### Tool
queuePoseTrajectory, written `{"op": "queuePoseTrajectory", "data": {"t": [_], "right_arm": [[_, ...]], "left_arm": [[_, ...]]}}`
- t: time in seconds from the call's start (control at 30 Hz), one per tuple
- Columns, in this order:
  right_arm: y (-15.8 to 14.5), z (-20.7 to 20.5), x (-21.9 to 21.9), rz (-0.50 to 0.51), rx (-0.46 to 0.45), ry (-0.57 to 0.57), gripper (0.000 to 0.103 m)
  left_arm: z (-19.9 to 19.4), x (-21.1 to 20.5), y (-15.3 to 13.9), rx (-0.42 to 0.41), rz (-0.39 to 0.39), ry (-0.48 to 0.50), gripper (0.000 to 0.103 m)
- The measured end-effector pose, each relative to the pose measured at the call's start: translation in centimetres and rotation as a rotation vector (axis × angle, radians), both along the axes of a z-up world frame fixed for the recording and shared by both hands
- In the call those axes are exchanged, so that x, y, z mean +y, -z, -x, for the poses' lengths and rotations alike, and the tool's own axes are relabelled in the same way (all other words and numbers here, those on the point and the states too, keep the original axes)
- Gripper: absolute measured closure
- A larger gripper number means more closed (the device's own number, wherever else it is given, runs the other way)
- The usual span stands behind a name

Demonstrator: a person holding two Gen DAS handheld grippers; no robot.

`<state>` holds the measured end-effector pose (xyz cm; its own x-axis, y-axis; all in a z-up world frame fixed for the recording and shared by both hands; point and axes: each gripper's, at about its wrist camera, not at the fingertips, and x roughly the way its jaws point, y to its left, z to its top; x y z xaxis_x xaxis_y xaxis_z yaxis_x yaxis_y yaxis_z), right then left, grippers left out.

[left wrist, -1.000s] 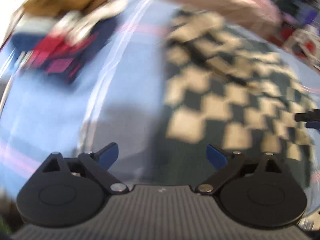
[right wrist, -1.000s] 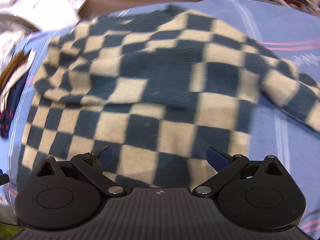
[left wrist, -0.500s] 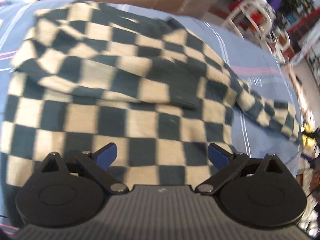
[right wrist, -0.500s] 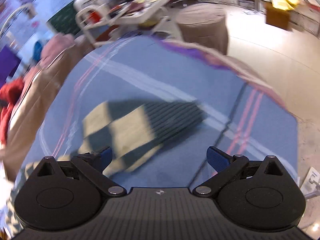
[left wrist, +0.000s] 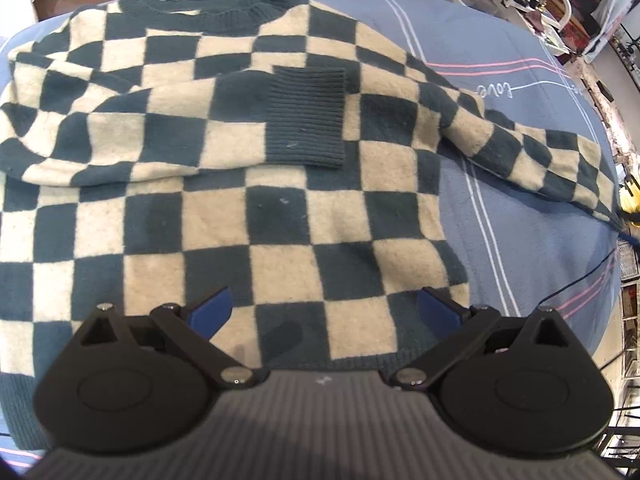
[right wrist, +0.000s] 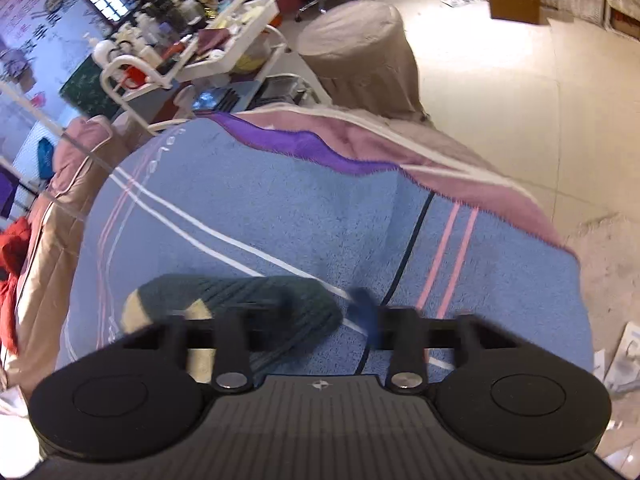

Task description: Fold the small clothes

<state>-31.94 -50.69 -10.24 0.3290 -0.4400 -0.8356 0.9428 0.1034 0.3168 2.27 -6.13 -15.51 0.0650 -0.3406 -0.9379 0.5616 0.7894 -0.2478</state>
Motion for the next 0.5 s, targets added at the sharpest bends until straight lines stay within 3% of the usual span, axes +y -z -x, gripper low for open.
{"op": "queuePoseTrajectory", "data": {"t": [0.1,0.23,0.37,0.4,0.43,0.5], "right_arm": [[-0.2,0.3,-0.3,-0.031,-0.028,-0.032,0.071],[0.3,0.3,-0.4,-0.104,-0.124,0.027,0.057],[0.3,-0.7,-0.1,-0.12,-0.181,0.037,0.056],[0.8,-1.1,-0.4,-0.137,-0.164,0.038,0.065],[1.0,-1.4,-0.5,-0.137,-0.13,0.048,0.089],[0.3,-2.1,-0.2,-0.093,-0.102,0.047,0.09]], "left_arm": [[-0.5,0.9,0.1,0.008,0.006,-0.014,0.002],[-1.0,1.7,0.0,0.009,-0.003,-0.013,0.002],[-1.1,2.3,0.0,0.008,-0.002,-0.015,0.002],[-1.0,2.4,0.0,0.011,-0.001,-0.013,0.002],[-1.0,2.5,0.0,0.013,-0.003,-0.008,0.002],[-0.9,2.6,0.0,0.01,-0.011,0.004,0.002]]}}
